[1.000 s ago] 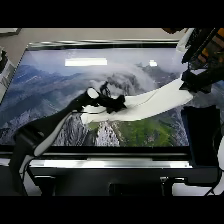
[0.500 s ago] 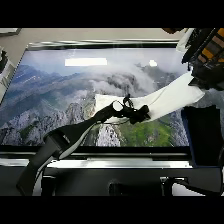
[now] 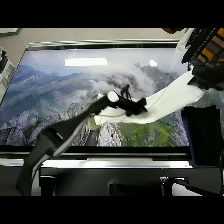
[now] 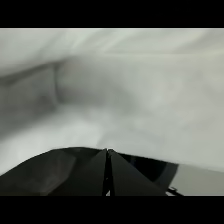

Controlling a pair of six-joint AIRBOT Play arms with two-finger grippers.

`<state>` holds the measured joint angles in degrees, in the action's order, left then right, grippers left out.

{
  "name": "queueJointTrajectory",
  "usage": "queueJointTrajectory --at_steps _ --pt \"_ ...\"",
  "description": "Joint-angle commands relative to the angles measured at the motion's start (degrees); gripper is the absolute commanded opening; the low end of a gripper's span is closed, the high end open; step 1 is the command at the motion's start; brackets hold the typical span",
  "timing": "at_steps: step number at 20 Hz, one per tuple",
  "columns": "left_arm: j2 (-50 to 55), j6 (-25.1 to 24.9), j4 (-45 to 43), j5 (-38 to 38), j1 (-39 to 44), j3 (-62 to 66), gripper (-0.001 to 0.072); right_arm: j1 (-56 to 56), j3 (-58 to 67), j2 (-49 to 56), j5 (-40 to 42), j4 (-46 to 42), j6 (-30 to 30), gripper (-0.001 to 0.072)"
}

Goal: Fold the clothes and pants, and hang the long-sleeved shirts on hangers.

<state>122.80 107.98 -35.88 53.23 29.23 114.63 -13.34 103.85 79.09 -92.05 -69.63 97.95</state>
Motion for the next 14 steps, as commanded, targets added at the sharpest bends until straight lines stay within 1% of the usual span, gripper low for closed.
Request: queueJointTrajectory --at_steps 1,2,3,5,7,9,12,14 --pt "-9.18 -0.02 -17.25 14.84 -7.61 0.2 0.0017 4.33 -0.02 0.04 1.49 2.47 2.32 0.0028" --pt "-12.57 -0.68 -20.5 18.53 -10.27 0.2 0.0017 7.34 -0.07 0.15 2.69 1.68 3.87 0.0028" --pt "-15.74 -2.45 -22.23 21.55 -12.79 0.2 0.0017 10.67 -0.07 0.46 4.13 0.87 5.29 0.0028" --pt "-21.66 -5.07 -22.93 27.36 -18.14 0.2 0.0017 18.45 -0.07 2.21 7.23 -2.64 9.33 0.0028" --pt "-26.71 -5.14 -22.93 31.93 -22.95 0.2 0.0018 25.09 -0.07 4.9 9.84 -5.68 13.44 0.0028" --pt "-30.88 -5.14 -22.91 33.64 -26.97 0.2 0.0018 31.21 -0.07 8.44 12.98 -6.45 17.38 0.0028" --pt "-34.69 -5.18 -22.86 34.82 -31.74 0.2 0.0018 37.9 -0.07 13.6 18.01 -6.64 21.46 0.0028" --pt "-35.56 -6.27 -22.84 36.3 -33.73 0.17 0.0018 40.83 -0.07 16.74 20.9 -6.4 22.8 0.0028"
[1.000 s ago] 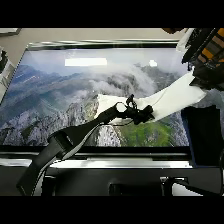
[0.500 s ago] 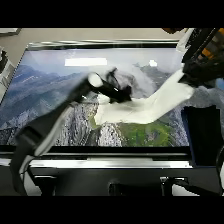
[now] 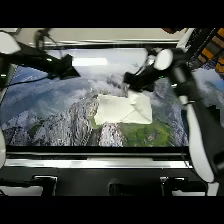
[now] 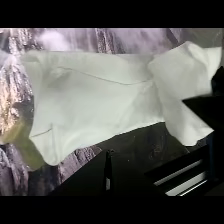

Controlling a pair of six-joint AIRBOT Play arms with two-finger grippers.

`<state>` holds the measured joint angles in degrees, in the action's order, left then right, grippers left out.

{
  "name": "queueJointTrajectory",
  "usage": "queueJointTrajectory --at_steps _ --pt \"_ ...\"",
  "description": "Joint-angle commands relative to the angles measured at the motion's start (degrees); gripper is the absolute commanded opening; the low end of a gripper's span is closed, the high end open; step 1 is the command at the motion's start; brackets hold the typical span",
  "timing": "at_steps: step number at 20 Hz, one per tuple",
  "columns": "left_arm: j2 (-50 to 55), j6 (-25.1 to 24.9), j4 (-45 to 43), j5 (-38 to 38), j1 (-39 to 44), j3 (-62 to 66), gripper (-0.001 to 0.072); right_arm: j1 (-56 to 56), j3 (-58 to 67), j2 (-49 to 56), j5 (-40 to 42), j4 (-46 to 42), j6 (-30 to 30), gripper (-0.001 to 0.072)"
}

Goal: Fold the clothes and pants, and hang the long-sleeved shirts on hangers.

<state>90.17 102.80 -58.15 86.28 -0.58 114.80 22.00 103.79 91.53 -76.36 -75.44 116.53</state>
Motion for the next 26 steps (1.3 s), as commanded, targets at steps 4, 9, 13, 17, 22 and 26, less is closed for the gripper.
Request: queueJointTrajectory --at_steps 4,9,13,17,22,26 --pt "-2.97 -1.92 -0.59 4.85 -5.4 -0.46 0.0018 9.31 0.0 9.09 9.86 0.48 5.95 0.0028" --pt "-2.84 -1.9 -0.59 4.81 -5.4 -0.7 0.0018 11.13 0.0 13.16 11.32 2.91 5.95 0.0029" --pt "-2.84 -1.9 -0.57 4.83 -5.4 -0.7 0.0019 11.13 0.0 14.91 17.51 3.41 7.5 0.0029" --pt "-2.84 -1.92 -0.59 5.11 -5.4 -0.7 0.0019 11.13 0.0 15.78 21.68 8.11 7.21 0.0225" --pt "-2.84 -2.36 -0.61 5.44 -5.4 -0.98 0.0018 9.86 0.07 12.66 20.35 19.37 -3.1 0.0579" --pt "-2.84 -2.36 -0.63 5.46 -5.4 -0.98 0.0019 -1.86 0.07 5.2 12.22 19.65 -10.38 0.0578"
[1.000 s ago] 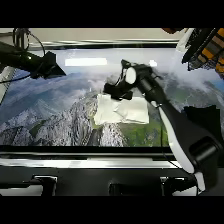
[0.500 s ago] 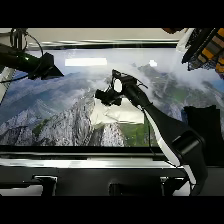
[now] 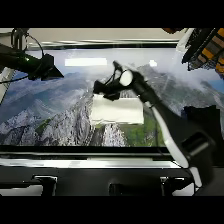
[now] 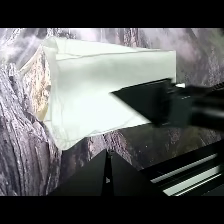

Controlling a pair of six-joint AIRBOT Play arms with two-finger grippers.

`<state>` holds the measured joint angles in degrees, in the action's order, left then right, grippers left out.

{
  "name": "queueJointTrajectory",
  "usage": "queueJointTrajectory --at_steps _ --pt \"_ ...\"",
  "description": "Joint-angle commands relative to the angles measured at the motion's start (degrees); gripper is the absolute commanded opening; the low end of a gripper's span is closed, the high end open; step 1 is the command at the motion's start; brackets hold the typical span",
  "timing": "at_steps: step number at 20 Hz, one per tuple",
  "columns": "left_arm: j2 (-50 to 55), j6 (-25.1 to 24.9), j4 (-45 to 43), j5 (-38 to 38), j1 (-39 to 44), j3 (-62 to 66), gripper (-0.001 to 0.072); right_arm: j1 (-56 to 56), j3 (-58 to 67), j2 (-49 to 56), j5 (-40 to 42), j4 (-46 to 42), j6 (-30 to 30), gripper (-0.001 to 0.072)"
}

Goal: Fold the clothes and pants, and hang the long-sleeved shirts on hangers.

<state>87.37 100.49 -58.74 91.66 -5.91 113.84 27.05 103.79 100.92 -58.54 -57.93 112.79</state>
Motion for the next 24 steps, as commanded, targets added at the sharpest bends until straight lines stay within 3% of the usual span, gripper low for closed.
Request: queueJointTrajectory --at_steps 1,4,9,14,22,24 --pt "-0.04 -0.22 -0.02 0.11 -0.07 -0.02 0.0019 -11.52 0.04 -5.46 -9.46 2.14 -9.03 0.0578" --pt "-0.04 -0.26 -0.04 0.35 -0.07 -0.02 0.0019 -26.05 -0.63 -6.45 -20.33 2.23 -16.98 0.0575" --pt "-0.04 -0.24 -0.48 0.35 -0.07 -0.02 0.0019 -38.34 -15.67 -5.88 -19.78 9.88 -26.91 0.0576" --pt "-0.04 -0.22 -0.46 0.33 -0.07 -0.02 0.0019 -37.31 -26.67 -2.38 -15.34 14.67 -34.36 0.0575" --pt "0.2 -0.2 -0.46 0.31 -0.07 -0.02 0.0019 -32.37 -28.81 2.89 -10.6 17.11 -36.79 0.0535" --pt "0.37 -0.2 -0.46 0.28 -0.07 -0.02 0.0019 -30.86 -28.81 3.69 -9.46 17.03 -36.02 0.0461"
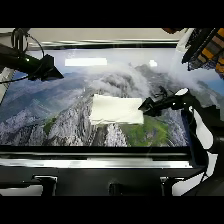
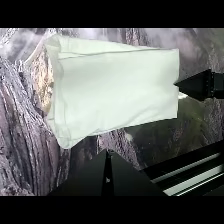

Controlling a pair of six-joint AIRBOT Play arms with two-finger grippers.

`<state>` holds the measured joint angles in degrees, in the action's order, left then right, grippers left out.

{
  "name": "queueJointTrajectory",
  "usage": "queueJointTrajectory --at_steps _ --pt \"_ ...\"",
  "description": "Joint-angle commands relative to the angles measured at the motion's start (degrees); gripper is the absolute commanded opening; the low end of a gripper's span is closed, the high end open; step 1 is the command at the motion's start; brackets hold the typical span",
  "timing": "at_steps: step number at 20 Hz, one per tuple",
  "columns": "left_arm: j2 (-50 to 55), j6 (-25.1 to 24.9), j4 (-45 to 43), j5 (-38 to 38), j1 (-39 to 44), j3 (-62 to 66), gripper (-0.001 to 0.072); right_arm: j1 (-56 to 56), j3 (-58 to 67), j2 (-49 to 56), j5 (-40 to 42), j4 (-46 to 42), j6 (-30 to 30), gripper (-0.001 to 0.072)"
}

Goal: Fold the clothes and pants, and hang the long-sleeved shirts on hangers.

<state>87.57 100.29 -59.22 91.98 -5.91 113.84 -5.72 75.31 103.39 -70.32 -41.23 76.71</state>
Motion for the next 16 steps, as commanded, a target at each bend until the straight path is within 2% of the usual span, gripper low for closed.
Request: queueJointTrajectory --at_steps 1,2,3,5,7,10,12,16 --pt "0.2 -0.02 0.02 -0.09 -0.07 -0.02 0.0019 2.82 -0.33 1.38 2.84 0.33 0.07 0.04" --pt "0.2 -0.02 0.02 -0.09 -0.07 -0.02 0.0019 3.54 -0.28 1.36 3.02 0.87 0.04 0.0248" --pt "0.2 -0.02 0.02 -0.09 -0.07 -0.02 0.0019 3.85 -0.2 1.25 2.95 2.45 -0.07 0.0051" --pt "0.2 -0.02 0.02 -0.09 -0.07 -0.02 0.0019 3.52 0.22 -0.2 3.56 6.34 -1.46 0.0028" --pt "0.2 -0.07 0.0 -0.09 -0.07 -0.02 0.0019 2.67 2.69 -1.99 4.92 6.45 1.07 0.0028" --pt "0.2 -0.07 -0.02 -0.07 -0.07 -0.02 0.0019 -0.81 9.84 -2.45 6.27 5.09 8.7 0.0027" --pt "0.2 -0.02 -0.9 -0.07 -0.07 -0.02 0.0019 -3.65 14.49 -2.45 8.02 2.6 16.15 0.0027" --pt "0.2 -0.02 -1.9 -0.07 -0.07 -0.02 0.0019 -9.66 22.67 -2.49 10.99 -2.51 25.35 0.0027"
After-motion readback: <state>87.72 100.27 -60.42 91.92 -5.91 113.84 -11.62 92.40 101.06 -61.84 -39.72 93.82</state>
